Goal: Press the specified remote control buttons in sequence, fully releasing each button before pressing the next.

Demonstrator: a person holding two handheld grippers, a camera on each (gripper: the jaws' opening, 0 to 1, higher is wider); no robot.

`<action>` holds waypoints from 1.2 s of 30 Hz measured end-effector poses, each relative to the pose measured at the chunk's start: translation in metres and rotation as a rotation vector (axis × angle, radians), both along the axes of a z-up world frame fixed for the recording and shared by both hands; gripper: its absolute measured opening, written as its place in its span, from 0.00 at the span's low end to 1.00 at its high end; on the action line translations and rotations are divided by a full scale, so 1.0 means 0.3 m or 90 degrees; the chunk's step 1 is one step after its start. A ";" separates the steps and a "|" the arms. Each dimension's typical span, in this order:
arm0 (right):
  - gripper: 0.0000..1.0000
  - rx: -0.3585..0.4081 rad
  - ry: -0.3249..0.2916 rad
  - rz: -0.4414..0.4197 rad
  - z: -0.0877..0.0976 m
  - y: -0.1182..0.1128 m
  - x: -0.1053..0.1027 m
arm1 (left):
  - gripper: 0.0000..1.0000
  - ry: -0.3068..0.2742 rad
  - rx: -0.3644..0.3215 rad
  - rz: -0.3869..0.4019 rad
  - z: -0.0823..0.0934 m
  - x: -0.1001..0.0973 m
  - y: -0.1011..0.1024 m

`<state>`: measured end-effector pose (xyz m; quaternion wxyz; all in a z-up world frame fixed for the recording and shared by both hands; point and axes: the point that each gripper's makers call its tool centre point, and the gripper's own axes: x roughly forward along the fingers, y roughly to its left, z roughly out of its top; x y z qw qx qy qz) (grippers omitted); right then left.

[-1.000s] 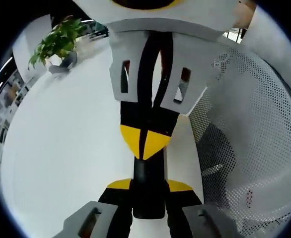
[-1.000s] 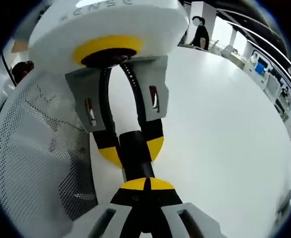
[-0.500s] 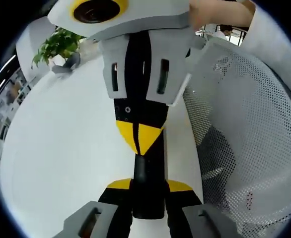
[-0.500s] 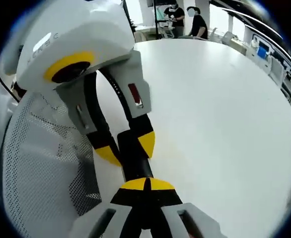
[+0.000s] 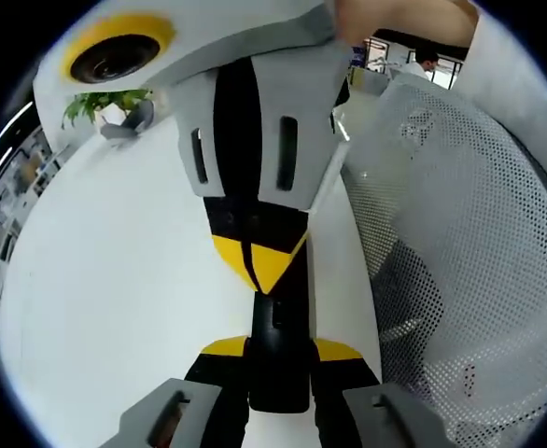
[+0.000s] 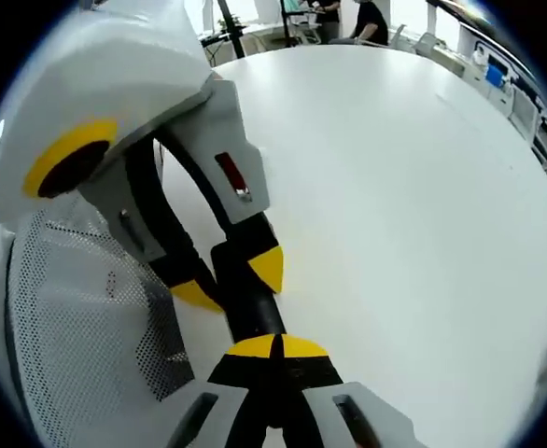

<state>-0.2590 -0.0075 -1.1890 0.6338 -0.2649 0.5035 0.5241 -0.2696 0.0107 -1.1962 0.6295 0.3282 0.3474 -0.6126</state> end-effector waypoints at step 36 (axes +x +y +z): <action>0.00 0.048 -0.044 0.071 0.022 0.031 -0.056 | 0.24 0.001 -0.042 0.016 0.003 -0.007 -0.005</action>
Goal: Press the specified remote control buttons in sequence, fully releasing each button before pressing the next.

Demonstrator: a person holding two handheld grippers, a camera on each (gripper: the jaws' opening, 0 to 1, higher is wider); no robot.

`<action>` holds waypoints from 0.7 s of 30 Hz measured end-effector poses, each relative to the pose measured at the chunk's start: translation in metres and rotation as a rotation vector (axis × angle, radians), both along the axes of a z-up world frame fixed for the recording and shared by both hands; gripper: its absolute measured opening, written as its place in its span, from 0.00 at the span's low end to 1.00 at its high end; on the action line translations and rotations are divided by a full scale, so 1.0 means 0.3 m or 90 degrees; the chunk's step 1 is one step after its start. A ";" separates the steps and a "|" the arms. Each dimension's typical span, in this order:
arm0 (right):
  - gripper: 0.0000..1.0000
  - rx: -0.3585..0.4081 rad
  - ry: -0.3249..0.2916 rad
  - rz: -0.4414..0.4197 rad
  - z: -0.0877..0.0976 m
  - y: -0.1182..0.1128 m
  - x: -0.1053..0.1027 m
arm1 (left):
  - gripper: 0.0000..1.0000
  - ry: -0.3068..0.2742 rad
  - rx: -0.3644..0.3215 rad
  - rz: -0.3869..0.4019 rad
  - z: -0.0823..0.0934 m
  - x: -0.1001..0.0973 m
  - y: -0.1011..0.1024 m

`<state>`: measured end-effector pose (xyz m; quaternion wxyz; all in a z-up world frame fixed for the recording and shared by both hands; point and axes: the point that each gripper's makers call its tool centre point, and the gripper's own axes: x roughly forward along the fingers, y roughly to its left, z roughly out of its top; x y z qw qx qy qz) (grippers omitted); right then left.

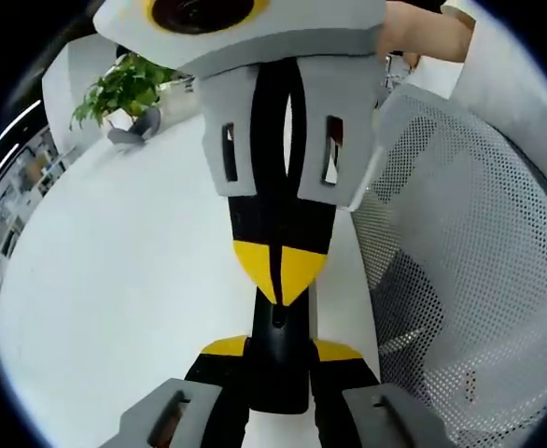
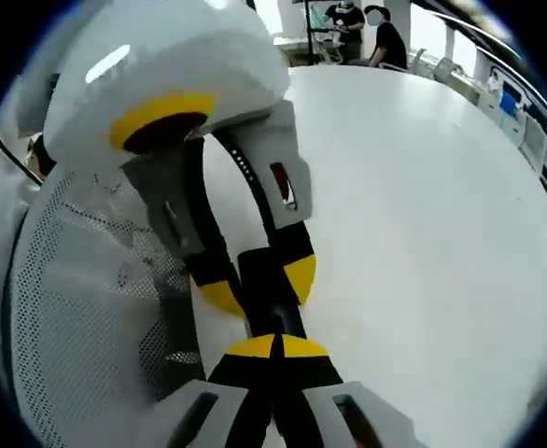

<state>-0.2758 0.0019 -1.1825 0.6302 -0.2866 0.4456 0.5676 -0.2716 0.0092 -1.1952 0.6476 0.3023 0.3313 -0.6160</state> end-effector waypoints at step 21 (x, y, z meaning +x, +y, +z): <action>0.00 0.050 -0.081 -0.009 0.012 0.004 -0.001 | 0.24 0.001 0.010 -0.013 0.000 -0.004 -0.005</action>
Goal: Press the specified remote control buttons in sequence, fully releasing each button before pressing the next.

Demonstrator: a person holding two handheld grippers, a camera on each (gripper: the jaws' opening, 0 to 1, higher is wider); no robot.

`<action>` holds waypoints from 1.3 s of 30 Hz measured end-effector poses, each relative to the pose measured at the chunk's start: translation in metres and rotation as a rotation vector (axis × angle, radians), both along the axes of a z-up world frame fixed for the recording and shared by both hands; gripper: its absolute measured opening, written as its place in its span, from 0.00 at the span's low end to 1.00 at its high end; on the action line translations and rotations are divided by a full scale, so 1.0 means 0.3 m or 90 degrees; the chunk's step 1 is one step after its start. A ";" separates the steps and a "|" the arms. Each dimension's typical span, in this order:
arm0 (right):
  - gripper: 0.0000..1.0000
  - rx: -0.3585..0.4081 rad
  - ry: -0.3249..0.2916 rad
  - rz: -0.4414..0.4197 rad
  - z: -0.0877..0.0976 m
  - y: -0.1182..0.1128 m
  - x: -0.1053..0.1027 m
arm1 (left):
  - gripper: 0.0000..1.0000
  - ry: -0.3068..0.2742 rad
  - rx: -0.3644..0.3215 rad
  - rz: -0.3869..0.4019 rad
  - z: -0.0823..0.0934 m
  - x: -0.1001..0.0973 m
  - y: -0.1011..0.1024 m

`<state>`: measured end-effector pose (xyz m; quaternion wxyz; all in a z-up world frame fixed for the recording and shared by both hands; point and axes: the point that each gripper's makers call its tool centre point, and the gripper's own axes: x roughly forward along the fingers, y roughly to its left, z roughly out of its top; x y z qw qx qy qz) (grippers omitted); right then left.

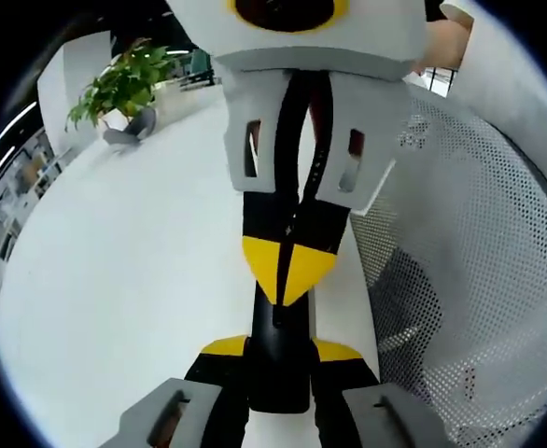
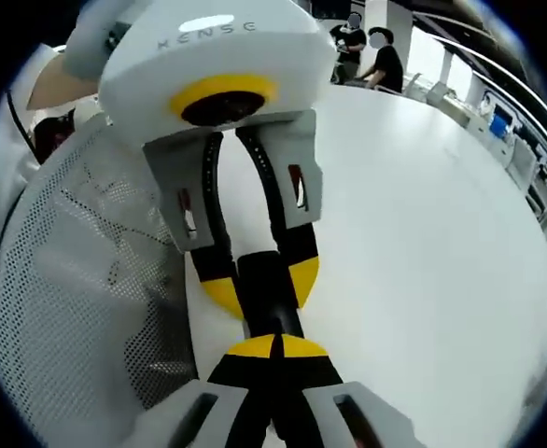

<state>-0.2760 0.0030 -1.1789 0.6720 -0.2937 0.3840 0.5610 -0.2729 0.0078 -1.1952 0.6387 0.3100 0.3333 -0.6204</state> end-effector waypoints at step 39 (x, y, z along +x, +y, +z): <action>0.00 0.035 -0.018 0.012 0.000 0.044 -0.023 | 0.24 0.002 -0.010 0.006 0.001 -0.002 0.000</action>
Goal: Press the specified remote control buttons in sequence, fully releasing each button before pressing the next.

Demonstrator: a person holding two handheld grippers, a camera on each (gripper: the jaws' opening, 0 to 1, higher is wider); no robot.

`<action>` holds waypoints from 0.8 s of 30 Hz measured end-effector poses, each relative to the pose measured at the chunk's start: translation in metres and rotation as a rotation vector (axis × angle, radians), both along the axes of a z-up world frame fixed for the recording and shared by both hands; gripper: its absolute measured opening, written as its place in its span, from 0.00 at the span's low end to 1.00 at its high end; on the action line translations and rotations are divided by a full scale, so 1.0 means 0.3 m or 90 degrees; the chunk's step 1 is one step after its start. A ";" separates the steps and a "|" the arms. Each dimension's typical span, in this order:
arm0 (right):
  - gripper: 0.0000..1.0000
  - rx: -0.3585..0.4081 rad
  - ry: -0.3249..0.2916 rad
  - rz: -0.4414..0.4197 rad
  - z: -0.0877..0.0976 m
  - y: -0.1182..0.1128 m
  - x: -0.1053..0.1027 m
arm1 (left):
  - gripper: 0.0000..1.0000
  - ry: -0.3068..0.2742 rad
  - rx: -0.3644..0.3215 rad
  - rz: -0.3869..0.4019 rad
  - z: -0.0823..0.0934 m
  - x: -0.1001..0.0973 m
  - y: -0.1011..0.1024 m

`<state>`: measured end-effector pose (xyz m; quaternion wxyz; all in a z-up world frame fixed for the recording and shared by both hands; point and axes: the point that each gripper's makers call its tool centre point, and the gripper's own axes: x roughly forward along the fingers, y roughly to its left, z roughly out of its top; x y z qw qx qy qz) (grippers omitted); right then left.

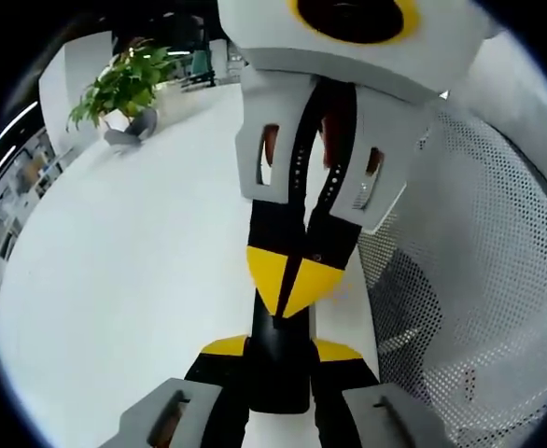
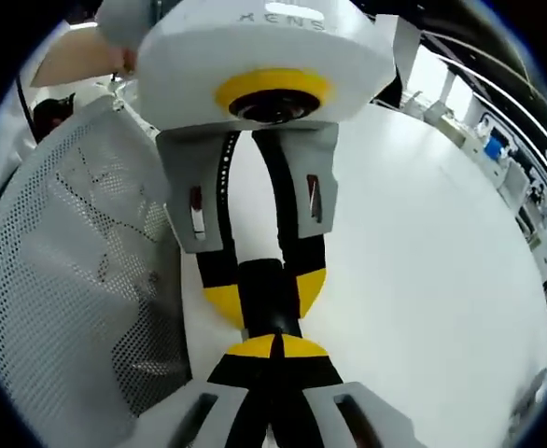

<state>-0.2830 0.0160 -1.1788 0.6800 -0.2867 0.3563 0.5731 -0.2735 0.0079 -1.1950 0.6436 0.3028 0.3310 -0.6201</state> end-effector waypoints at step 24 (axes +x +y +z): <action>0.00 -0.059 -0.023 0.039 -0.018 -0.003 0.012 | 0.24 0.004 -0.011 -0.002 0.003 -0.003 -0.007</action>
